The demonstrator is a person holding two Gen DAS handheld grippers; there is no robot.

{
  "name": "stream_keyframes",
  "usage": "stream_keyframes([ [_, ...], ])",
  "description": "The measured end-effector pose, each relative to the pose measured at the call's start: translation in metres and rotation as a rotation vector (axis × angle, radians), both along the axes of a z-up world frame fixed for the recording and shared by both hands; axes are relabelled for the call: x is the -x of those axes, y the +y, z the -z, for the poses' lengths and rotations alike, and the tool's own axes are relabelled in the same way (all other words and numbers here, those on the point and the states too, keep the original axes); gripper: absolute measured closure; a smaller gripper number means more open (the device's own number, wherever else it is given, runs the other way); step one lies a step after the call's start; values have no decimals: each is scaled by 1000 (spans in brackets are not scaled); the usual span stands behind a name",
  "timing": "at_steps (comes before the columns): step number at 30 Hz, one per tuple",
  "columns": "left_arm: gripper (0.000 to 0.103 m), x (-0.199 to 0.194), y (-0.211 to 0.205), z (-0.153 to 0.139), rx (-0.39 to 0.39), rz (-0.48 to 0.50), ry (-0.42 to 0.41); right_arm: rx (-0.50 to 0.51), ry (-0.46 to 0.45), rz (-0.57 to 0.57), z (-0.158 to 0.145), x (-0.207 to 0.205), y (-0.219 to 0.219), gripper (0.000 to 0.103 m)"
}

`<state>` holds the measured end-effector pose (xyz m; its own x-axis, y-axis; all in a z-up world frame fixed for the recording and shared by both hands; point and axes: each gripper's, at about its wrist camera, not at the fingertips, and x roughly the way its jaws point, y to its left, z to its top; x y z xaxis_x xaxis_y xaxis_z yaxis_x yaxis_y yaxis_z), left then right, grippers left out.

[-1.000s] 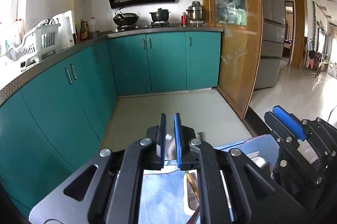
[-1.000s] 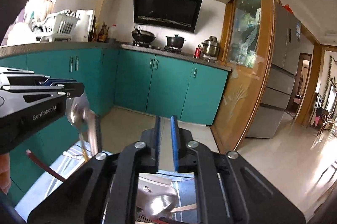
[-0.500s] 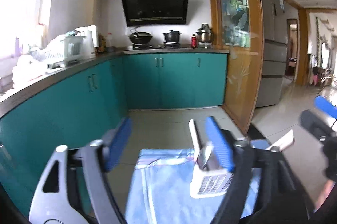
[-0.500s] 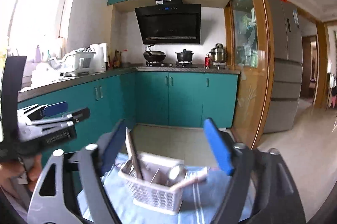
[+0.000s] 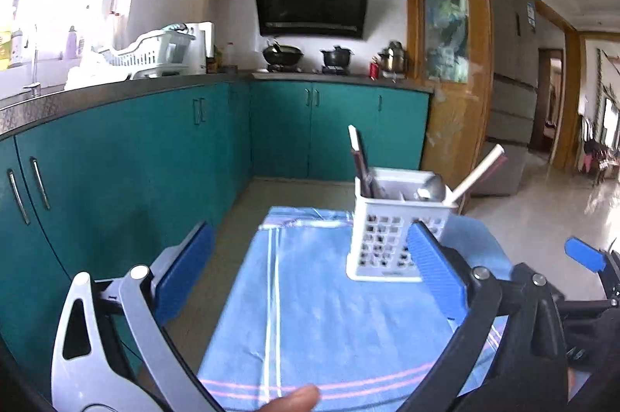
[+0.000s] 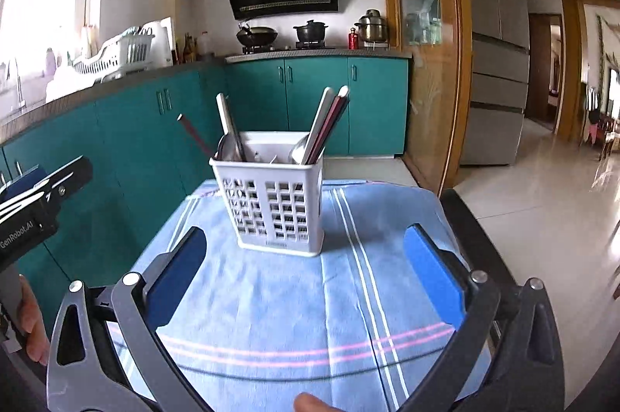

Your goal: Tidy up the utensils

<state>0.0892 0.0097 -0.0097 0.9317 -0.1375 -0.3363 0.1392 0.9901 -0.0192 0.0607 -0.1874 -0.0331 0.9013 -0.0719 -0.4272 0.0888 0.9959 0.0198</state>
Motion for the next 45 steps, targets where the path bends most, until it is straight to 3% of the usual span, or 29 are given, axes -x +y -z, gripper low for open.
stream_keyframes([
  [7, 4, 12, -9, -5, -25, 32, 7, 65, -38, 17, -9, 18, 16, 3],
  [45, 4, 28, -3, -6, -52, 41, 2, 50, -71, 46, -16, 46, 8, 3],
])
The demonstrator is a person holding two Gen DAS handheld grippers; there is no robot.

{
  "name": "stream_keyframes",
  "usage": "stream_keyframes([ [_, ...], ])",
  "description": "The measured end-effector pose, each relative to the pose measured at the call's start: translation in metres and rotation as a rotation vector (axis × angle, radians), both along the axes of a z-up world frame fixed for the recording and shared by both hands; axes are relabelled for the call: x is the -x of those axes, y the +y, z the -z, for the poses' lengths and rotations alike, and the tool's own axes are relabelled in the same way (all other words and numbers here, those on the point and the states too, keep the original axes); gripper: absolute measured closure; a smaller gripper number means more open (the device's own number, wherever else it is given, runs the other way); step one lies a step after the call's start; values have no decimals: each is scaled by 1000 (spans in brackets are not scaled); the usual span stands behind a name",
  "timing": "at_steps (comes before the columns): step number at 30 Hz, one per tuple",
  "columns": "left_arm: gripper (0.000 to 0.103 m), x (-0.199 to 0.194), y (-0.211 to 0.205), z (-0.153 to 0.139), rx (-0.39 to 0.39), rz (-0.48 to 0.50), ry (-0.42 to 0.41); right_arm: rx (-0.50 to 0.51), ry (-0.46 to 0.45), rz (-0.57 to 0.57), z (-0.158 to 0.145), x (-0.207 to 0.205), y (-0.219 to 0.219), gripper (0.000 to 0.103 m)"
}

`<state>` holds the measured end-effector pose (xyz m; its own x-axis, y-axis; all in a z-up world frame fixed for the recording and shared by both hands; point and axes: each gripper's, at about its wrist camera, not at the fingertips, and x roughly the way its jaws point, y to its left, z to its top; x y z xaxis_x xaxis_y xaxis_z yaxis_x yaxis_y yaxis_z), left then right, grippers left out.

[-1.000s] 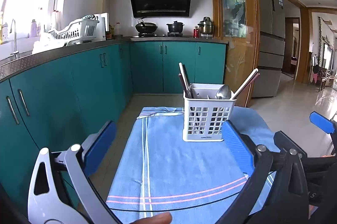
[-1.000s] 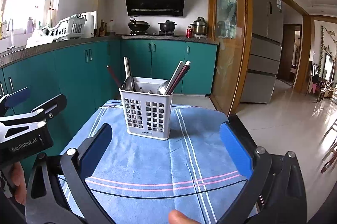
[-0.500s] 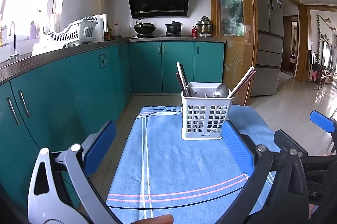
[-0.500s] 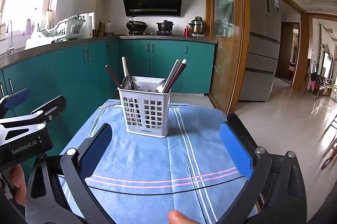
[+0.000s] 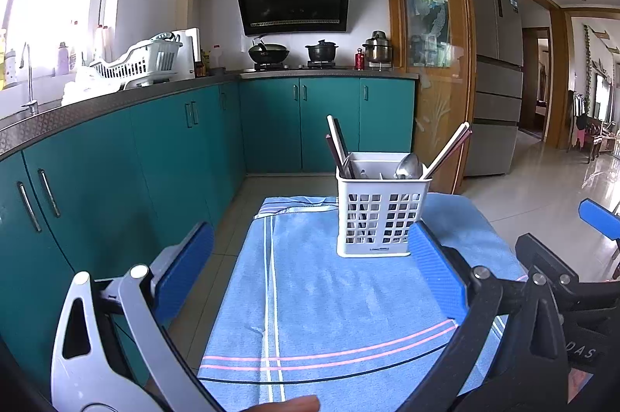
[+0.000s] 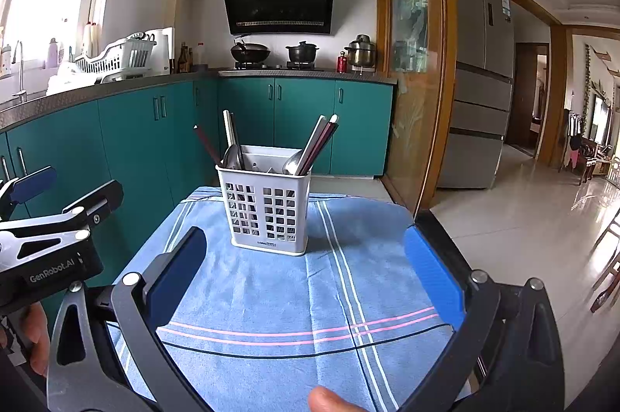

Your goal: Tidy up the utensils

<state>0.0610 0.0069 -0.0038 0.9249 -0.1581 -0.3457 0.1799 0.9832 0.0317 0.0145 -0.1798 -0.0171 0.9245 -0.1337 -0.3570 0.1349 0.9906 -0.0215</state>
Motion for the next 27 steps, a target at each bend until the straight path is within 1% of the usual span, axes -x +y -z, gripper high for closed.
stream_keyframes([
  [13, 4, 1, 1, 0, 1, 3, 2, 3, 0, -1, 0, 1, 1, 3],
  [20, 4, -3, 8, 2, 54, 35, 50, 2, 6, -3, 1, 2, 0, 3],
  [27, 4, 0, 3, 4, 6, 26, 28, -2, 12, -4, 2, 1, -2, 3],
])
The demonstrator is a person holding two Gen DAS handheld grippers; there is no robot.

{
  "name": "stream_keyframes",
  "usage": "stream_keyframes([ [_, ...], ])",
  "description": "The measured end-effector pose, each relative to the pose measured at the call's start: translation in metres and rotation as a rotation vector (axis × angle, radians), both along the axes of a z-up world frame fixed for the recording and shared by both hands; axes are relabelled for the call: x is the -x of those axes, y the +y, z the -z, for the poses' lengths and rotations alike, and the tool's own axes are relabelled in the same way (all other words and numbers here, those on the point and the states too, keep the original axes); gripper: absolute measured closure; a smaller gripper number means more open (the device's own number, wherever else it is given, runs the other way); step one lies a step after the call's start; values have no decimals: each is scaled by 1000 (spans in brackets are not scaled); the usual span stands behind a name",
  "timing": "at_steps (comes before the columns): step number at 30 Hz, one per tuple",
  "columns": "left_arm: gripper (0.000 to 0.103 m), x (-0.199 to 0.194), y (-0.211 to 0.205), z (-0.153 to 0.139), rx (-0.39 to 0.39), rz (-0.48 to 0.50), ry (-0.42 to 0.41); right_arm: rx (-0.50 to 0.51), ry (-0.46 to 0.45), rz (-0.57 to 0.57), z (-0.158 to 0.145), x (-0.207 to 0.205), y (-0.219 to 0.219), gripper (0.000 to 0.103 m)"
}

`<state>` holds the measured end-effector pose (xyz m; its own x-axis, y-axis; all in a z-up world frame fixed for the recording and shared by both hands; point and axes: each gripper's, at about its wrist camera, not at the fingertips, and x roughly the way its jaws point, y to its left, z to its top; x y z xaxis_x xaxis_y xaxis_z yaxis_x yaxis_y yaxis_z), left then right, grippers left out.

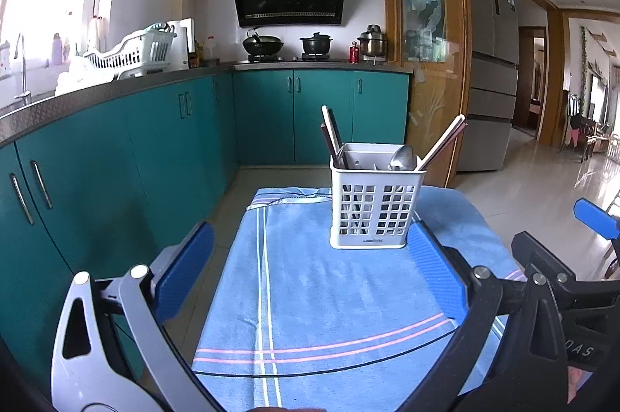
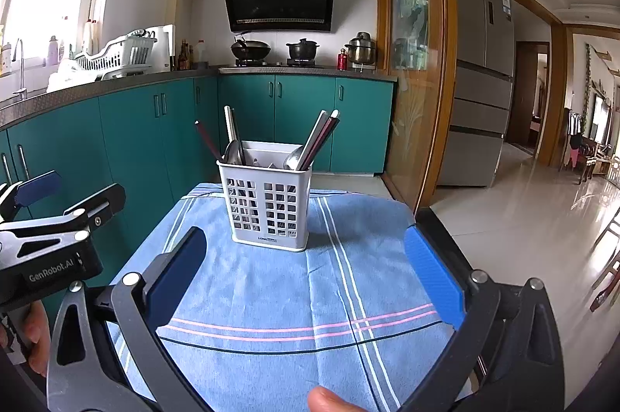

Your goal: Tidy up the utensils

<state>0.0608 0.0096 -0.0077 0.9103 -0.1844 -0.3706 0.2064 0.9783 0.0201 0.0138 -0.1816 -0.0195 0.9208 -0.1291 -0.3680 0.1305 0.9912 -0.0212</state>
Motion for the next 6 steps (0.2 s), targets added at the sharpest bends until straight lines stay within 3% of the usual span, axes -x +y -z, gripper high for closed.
stream_keyframes([
  [6, 4, 2, -5, 0, -24, -1, -11, -2, 3, 2, 1, -1, -1, 3],
])
